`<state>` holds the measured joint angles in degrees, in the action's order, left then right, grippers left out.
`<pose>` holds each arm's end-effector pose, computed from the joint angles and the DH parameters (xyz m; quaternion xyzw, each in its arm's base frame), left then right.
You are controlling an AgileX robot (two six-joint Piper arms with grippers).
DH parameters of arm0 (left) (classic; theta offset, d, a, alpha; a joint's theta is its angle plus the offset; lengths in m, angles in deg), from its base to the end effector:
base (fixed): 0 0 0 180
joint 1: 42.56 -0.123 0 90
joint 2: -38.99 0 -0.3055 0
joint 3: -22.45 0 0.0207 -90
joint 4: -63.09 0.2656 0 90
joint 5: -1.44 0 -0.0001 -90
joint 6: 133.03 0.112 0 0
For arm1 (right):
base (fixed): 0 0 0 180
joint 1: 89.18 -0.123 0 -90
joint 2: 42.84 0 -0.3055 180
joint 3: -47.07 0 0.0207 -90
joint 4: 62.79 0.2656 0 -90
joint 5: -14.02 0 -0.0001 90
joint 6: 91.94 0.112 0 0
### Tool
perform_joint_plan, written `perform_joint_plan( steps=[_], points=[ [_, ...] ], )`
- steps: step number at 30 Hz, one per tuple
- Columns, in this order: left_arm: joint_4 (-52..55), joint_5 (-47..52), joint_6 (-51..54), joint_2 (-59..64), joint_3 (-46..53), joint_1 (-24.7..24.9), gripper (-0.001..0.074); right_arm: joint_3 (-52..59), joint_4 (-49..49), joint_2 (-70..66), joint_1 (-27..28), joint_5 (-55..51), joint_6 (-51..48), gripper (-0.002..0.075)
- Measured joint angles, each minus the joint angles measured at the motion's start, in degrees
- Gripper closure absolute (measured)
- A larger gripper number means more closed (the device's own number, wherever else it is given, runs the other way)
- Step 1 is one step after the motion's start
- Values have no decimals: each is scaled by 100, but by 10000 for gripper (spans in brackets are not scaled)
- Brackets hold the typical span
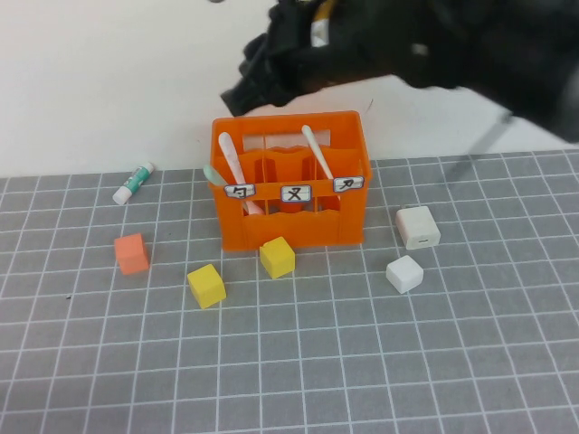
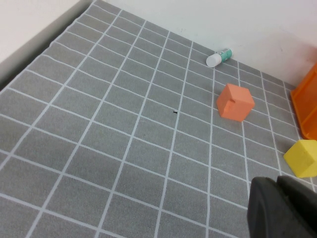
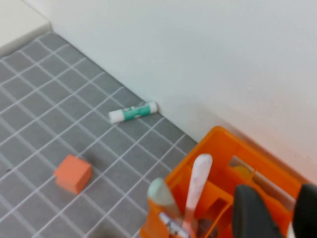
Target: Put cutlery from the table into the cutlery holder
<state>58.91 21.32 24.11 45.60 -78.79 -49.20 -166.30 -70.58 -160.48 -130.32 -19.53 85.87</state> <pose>0.0675 0.0051 0.1708 -0.2213 0.7630 -0.1159 0.5962 0.3843 0.3245 0.3890 -0.3425 0.7833 0.1139 0.5062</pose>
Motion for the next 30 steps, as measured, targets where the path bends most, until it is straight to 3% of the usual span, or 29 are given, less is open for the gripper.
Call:
perform_joint_plan(
  steps=[7,11,14,20,26,30],
  points=[
    [0,0,11,0,0,0,736,2779,320,1995,-130,1429,-362,668],
    [0,0,11,0,0,0,736,3865,383,3010,-185,1612,-534,715],
    [0,0,11,0,0,0,736,4306,371,3623,-185,1221,-572,723],
    [0,0,11,0,0,0,736,4908,78,4831,-185,-562,-595,727],
    [0,0,11,0,0,0,736,5829,-510,6178,-185,-21,-864,727],
    [0,0,11,0,0,0,736,6611,-961,7057,-185,327,-509,727]
  ],
)
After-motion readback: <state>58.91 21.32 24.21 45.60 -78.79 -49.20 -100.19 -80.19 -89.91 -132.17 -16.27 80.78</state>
